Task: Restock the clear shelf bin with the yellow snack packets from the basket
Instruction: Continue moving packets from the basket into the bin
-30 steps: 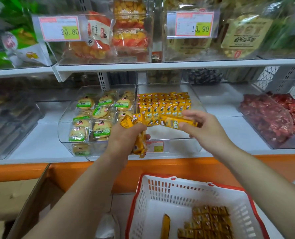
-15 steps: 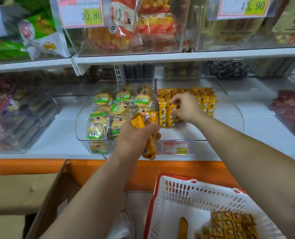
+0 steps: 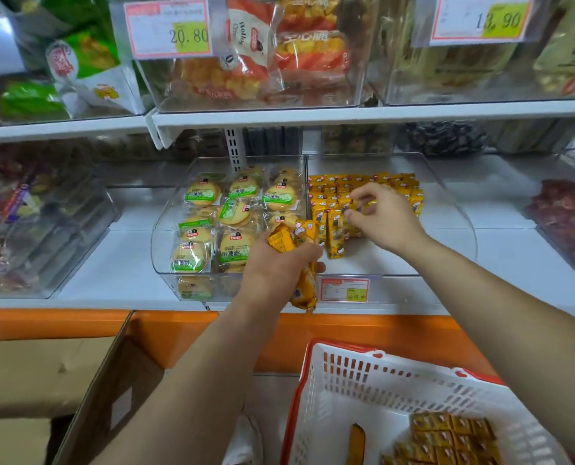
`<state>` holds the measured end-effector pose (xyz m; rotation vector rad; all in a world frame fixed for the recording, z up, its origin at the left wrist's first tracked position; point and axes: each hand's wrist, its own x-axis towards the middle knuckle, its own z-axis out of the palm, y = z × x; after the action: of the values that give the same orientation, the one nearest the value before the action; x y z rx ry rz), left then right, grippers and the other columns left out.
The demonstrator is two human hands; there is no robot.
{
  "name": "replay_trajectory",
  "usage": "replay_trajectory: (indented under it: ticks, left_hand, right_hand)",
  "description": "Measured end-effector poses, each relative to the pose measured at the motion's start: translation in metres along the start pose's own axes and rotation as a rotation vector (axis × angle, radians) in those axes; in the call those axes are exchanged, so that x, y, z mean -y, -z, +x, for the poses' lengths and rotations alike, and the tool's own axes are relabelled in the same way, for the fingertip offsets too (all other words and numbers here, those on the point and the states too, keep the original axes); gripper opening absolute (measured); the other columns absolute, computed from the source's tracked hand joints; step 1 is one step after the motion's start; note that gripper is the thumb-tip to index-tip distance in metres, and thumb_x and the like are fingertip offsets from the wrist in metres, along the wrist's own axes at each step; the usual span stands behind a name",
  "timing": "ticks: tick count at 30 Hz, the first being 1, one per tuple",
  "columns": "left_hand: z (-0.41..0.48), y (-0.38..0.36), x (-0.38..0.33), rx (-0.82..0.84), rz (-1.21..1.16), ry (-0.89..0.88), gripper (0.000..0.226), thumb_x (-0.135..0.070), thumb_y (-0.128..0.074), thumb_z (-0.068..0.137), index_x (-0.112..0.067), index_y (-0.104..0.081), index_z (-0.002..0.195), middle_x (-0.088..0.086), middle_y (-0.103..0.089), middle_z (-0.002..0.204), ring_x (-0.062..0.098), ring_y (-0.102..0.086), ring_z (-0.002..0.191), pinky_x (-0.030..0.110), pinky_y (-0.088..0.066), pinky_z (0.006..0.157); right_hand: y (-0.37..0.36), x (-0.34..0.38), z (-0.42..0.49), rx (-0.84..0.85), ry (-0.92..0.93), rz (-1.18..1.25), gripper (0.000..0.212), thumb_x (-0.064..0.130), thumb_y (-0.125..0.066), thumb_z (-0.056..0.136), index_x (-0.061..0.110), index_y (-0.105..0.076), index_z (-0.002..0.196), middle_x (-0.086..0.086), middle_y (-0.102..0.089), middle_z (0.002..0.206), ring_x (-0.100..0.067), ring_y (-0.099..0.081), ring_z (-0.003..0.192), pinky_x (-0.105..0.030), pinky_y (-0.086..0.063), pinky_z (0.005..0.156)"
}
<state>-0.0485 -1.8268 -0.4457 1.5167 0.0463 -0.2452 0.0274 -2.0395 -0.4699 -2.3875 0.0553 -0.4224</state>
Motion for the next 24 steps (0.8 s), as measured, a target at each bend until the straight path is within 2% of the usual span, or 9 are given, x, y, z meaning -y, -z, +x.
replay_trajectory:
  ticks: [2, 3, 7, 11, 14, 17, 19, 21, 24]
  left_hand:
    - [-0.001, -0.004, 0.001, 0.023, -0.023, 0.018, 0.018, -0.009, -0.075, 0.087, -0.016, -0.066, 0.101, 0.014, -0.078, 0.091, 0.027, -0.078, 0.081, 0.048, -0.063, 0.073]
    - [-0.002, -0.008, 0.001, 0.041, -0.019, 0.019, 0.017, -0.009, -0.075, 0.087, -0.016, -0.067, 0.1, 0.015, -0.078, 0.091, 0.028, -0.078, 0.081, 0.047, -0.062, 0.072]
    - [-0.012, -0.03, 0.004, 0.137, 0.043, 0.01, 0.021, -0.01, -0.075, 0.088, -0.01, -0.07, 0.108, 0.016, -0.078, 0.093, 0.029, -0.078, 0.083, 0.043, -0.064, 0.074]
    - [-0.027, -0.06, 0.008, 0.281, 0.151, -0.077, 0.008, -0.007, -0.075, 0.087, -0.011, -0.075, 0.095, 0.015, -0.078, 0.086, 0.023, -0.075, 0.073, 0.032, -0.061, 0.067]
    - [-0.036, -0.077, 0.01, 0.319, 0.189, -0.131, 0.007, -0.008, -0.078, 0.084, -0.01, -0.073, 0.087, 0.012, -0.075, 0.077, 0.019, -0.07, 0.07, 0.033, -0.056, 0.069]
    - [-0.036, -0.083, 0.01, 0.339, 0.17, -0.098, 0.023, -0.015, -0.082, 0.078, -0.016, -0.073, 0.099, 0.005, -0.076, 0.084, 0.021, -0.071, 0.078, 0.039, -0.058, 0.075]
    - [-0.034, -0.081, 0.01, 0.32, 0.084, -0.037, 0.028, -0.007, -0.079, 0.084, -0.016, -0.07, 0.11, 0.005, -0.078, 0.094, 0.024, -0.073, 0.081, 0.041, -0.06, 0.074]
    - [-0.031, -0.079, 0.008, 0.294, 0.011, 0.015, 0.029, -0.006, -0.075, 0.088, -0.013, -0.066, 0.115, 0.009, -0.078, 0.097, 0.027, -0.076, 0.083, 0.039, -0.062, 0.066]
    - [-0.028, -0.077, 0.007, 0.254, -0.023, 0.044, 0.026, -0.013, -0.074, 0.091, -0.015, -0.065, 0.115, 0.009, -0.079, 0.093, 0.029, -0.078, 0.085, 0.029, -0.057, 0.056]
  right_hand:
    - [0.02, 0.011, -0.035, 0.063, -0.037, 0.254, 0.012, 0.02, -0.072, 0.088, 0.025, -0.068, 0.098, 0.008, -0.068, 0.092, -0.012, -0.065, 0.082, -0.026, -0.05, 0.07]
    - [0.03, 0.015, -0.056, 0.132, -0.054, 0.355, 0.013, 0.018, -0.069, 0.09, 0.028, -0.069, 0.097, 0.01, -0.069, 0.088, -0.012, -0.068, 0.08, -0.024, -0.051, 0.067]
    - [0.062, 0.026, -0.124, 0.32, -0.144, 0.615, 0.028, 0.017, -0.062, 0.096, 0.035, -0.064, 0.117, 0.0, -0.073, 0.095, -0.02, -0.074, 0.08, -0.027, -0.056, 0.062]
    - [0.078, 0.026, -0.145, 0.27, -0.305, 0.731, 0.025, 0.031, -0.062, 0.096, 0.044, -0.062, 0.117, -0.004, -0.069, 0.092, -0.024, -0.074, 0.078, -0.032, -0.056, 0.06]
    - [0.086, 0.022, -0.145, 0.254, -0.355, 0.691, 0.028, 0.038, -0.069, 0.09, 0.036, -0.061, 0.117, -0.01, -0.066, 0.089, -0.022, -0.072, 0.07, -0.033, -0.056, 0.058]
    - [0.097, 0.011, -0.142, 0.235, -0.407, 0.714, 0.034, 0.026, -0.071, 0.09, 0.016, -0.06, 0.12, -0.017, -0.067, 0.095, -0.022, -0.07, 0.066, -0.032, -0.055, 0.058]
    - [0.106, 0.005, -0.14, 0.181, -0.442, 0.819, 0.023, 0.016, -0.07, 0.09, 0.008, -0.06, 0.109, -0.019, -0.068, 0.094, -0.023, -0.069, 0.064, -0.029, -0.055, 0.058]
    - [0.111, 0.0, -0.141, 0.094, -0.488, 0.943, 0.015, 0.007, -0.067, 0.09, 0.009, -0.057, 0.101, -0.019, -0.07, 0.091, -0.027, -0.071, 0.066, -0.029, -0.057, 0.059]
    - [0.111, -0.004, -0.144, 0.052, -0.51, 1.052, 0.024, -0.002, -0.062, 0.091, 0.012, -0.055, 0.109, -0.023, -0.07, 0.099, -0.038, -0.074, 0.083, -0.032, -0.061, 0.069]
